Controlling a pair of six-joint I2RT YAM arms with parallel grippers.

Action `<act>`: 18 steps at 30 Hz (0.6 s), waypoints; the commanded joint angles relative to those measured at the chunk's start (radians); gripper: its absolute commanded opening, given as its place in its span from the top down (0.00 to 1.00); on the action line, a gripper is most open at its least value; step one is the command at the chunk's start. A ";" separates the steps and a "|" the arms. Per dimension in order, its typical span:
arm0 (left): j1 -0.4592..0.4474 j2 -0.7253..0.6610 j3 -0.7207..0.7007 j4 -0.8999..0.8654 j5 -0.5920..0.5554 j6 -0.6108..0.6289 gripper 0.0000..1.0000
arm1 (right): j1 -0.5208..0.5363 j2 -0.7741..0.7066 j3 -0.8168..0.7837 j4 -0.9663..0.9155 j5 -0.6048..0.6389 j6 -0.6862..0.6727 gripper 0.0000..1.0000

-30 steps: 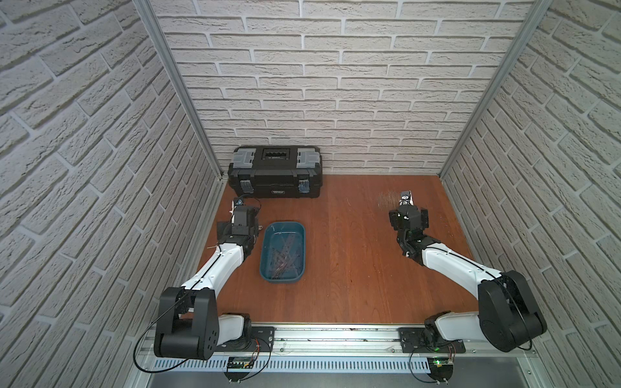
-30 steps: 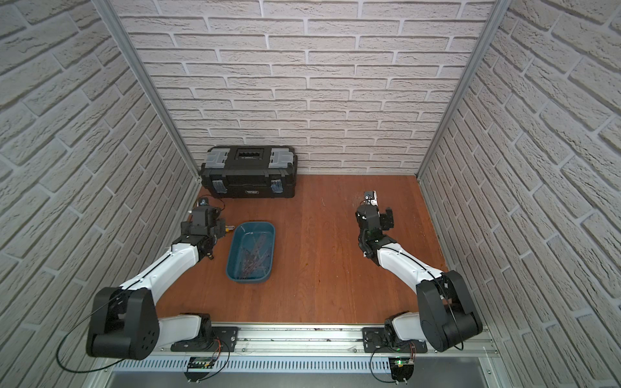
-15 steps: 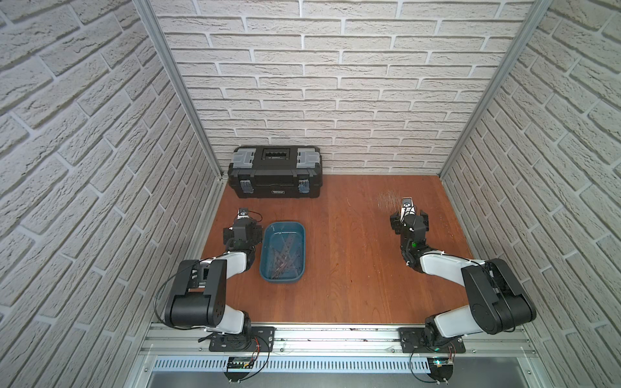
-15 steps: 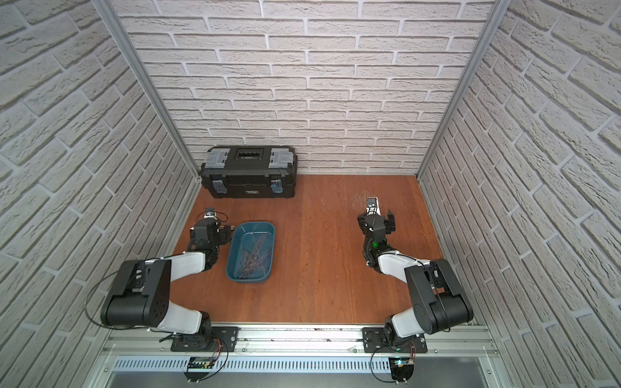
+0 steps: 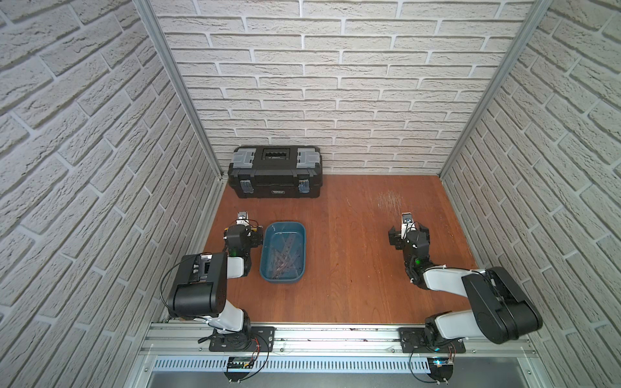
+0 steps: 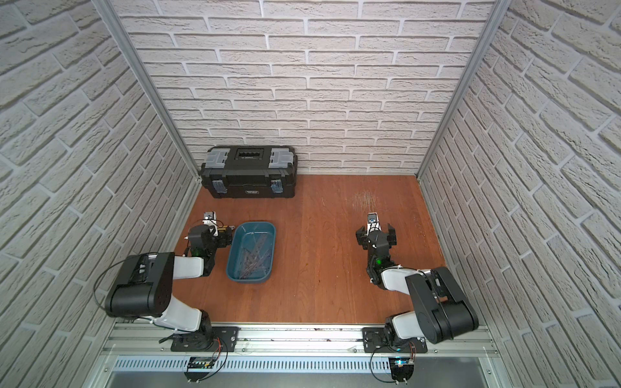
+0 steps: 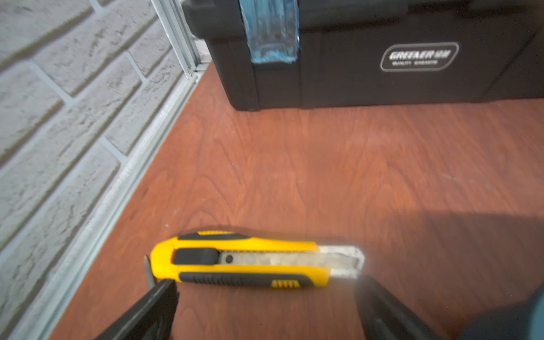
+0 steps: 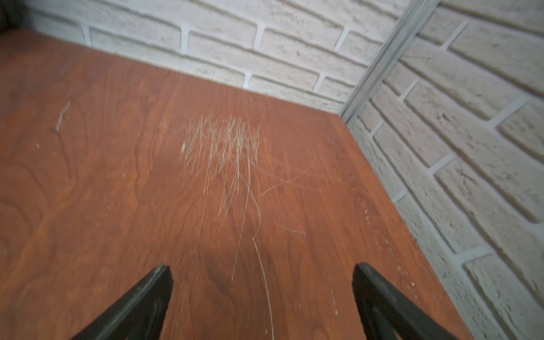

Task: Put the scattered rulers into the storage box
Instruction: Reset both arms

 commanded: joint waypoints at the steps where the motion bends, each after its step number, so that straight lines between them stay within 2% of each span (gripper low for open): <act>1: 0.007 0.004 -0.003 0.098 0.031 0.012 0.02 | -0.037 0.005 0.057 0.019 -0.045 0.044 0.01; 2: 0.008 0.004 0.000 0.090 0.033 0.010 0.02 | -0.049 0.020 0.070 0.014 -0.042 0.060 0.01; 6: 0.008 0.005 -0.002 0.102 0.032 0.011 0.02 | -0.108 0.022 0.097 -0.049 -0.160 0.094 0.01; 8: 0.007 0.006 -0.003 0.103 0.032 0.011 0.02 | -0.134 0.034 0.024 0.071 -0.228 0.102 0.01; 9: 0.007 0.001 0.000 0.088 0.034 0.011 0.02 | -0.134 0.086 -0.019 0.228 -0.259 0.077 0.01; 10: 0.007 0.005 -0.002 0.102 0.032 0.011 0.02 | -0.128 0.108 -0.034 0.292 -0.287 0.058 0.01; 12: 0.008 0.005 -0.002 0.101 0.032 0.010 0.02 | -0.128 0.039 0.011 0.094 -0.288 0.068 0.01; 14: 0.007 0.004 -0.002 0.099 0.032 0.012 0.02 | -0.138 0.085 0.012 0.167 -0.279 0.077 0.01; 17: 0.007 0.002 -0.002 0.094 0.033 0.011 0.02 | -0.155 0.058 0.059 0.029 -0.282 0.108 0.01; 18: 0.008 0.003 -0.002 0.097 0.034 0.010 0.02 | -0.162 0.074 0.055 0.066 -0.292 0.108 0.01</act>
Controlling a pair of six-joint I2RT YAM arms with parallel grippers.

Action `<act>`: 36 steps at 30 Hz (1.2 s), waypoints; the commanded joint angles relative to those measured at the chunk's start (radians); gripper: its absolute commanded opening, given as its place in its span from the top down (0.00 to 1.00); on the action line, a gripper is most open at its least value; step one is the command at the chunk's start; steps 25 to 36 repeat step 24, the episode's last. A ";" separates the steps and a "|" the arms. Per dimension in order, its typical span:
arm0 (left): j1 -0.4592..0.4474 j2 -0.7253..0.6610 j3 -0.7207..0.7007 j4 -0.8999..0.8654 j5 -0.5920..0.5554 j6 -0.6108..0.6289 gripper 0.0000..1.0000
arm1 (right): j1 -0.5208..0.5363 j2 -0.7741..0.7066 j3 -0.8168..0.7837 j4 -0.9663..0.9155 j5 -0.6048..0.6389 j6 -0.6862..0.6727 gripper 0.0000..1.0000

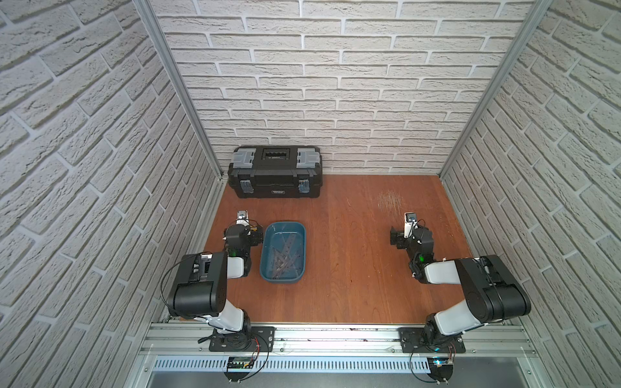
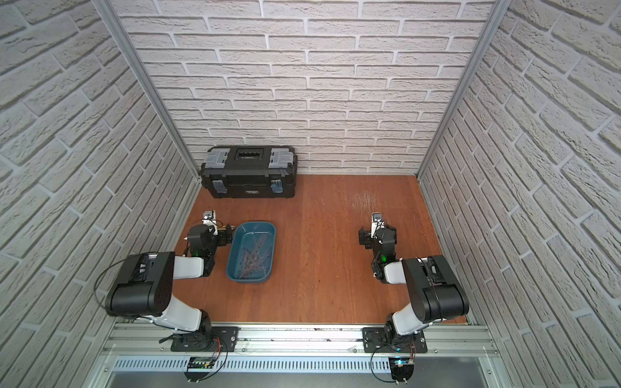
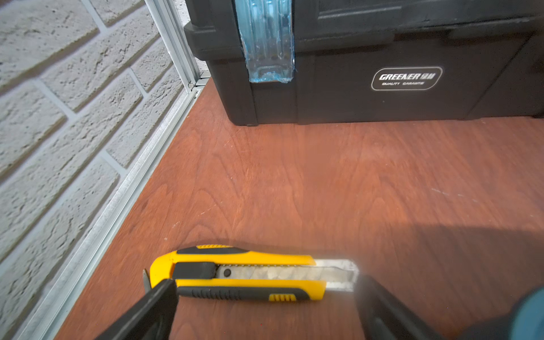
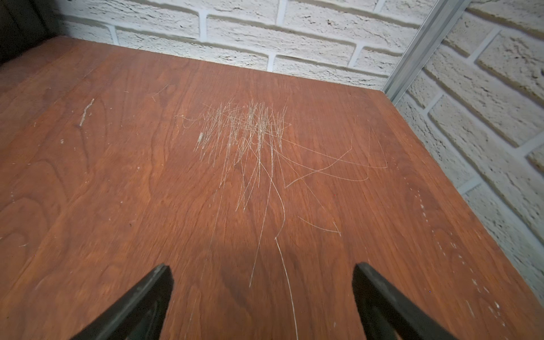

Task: Put the scattered rulers into the storage box
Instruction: Reset both arms

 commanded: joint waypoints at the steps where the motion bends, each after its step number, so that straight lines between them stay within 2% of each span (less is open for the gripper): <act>1: 0.005 0.001 -0.002 0.050 0.015 0.011 0.02 | -0.020 -0.015 0.032 -0.012 -0.033 0.030 0.01; 36: 0.006 0.001 -0.002 0.049 0.014 0.011 0.02 | -0.036 -0.021 0.033 -0.022 -0.070 0.037 0.01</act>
